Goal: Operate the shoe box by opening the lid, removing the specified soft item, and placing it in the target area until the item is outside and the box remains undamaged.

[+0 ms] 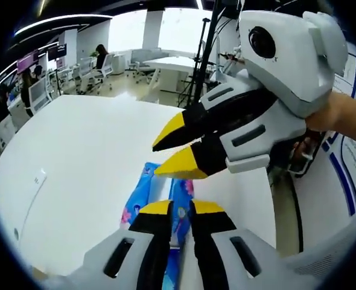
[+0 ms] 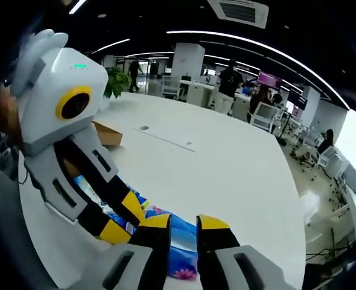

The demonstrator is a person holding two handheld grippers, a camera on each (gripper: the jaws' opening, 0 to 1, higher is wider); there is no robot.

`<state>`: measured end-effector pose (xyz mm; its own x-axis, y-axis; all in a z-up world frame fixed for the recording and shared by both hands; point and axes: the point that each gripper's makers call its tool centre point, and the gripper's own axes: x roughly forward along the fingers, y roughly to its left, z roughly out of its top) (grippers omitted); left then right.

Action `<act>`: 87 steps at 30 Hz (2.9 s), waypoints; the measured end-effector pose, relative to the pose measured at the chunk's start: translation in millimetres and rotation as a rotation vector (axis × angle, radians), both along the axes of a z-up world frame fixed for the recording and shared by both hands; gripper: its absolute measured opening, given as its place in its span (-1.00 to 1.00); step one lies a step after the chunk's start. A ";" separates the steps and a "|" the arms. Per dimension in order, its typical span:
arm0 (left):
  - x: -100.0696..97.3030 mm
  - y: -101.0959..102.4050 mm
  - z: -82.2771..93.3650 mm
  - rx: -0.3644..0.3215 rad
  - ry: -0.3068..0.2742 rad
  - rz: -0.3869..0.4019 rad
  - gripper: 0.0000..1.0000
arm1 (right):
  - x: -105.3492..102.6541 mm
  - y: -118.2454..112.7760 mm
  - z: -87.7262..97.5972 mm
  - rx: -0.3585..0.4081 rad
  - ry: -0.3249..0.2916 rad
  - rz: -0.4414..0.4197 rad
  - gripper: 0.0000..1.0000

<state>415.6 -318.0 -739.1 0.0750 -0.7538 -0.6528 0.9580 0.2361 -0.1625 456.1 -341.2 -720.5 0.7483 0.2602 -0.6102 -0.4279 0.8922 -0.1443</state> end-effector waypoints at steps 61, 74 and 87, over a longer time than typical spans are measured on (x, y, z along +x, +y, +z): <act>-20.9 263.0 92.3 -0.170 -0.133 0.464 0.86 | -67.1 160.1 51.0 0.115 -0.026 0.264 0.65; -37.4 325.8 102.2 -0.185 -0.197 0.581 0.99 | -70.0 213.9 60.1 0.112 -0.012 0.432 0.72; -52.7 375.0 120.8 -0.231 -0.267 0.682 0.99 | -77.6 261.5 63.5 0.089 0.012 0.616 0.67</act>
